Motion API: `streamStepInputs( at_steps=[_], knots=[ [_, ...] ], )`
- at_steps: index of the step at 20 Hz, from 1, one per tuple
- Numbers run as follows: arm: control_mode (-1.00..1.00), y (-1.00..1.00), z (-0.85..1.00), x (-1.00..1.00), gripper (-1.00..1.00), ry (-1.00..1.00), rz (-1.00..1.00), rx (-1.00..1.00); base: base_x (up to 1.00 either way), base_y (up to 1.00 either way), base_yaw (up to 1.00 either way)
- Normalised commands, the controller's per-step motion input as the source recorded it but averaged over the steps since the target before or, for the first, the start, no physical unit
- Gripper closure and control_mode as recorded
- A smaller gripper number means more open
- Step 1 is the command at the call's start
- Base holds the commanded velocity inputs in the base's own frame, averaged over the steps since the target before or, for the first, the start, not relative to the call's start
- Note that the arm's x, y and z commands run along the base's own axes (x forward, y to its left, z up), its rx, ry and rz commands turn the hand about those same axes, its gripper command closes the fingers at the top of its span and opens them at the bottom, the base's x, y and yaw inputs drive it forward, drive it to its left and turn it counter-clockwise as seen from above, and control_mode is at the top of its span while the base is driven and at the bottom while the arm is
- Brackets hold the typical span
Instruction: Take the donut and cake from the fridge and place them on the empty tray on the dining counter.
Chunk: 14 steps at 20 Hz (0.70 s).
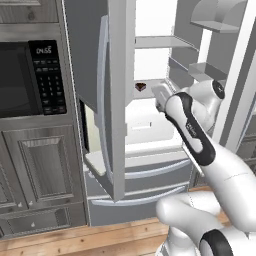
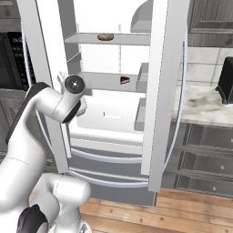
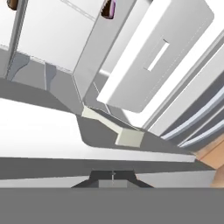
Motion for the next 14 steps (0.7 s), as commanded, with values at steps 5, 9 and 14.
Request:
streamStepInputs(
  at_steps=[5,9,14],
  knots=[
    [-1.0,0.0,0.09,0.3,1.0,-0.04,0.0,0.08,0.0,0.0,0.0],
    [-1.0,0.0,0.02,0.31,1.0,-0.02,0.0,0.05,0.0,0.0,0.0],
    [-1.0,0.0,0.02,0.28,1.0,-0.01,0.0,0.05,0.0,0.0,0.0]
  ],
)
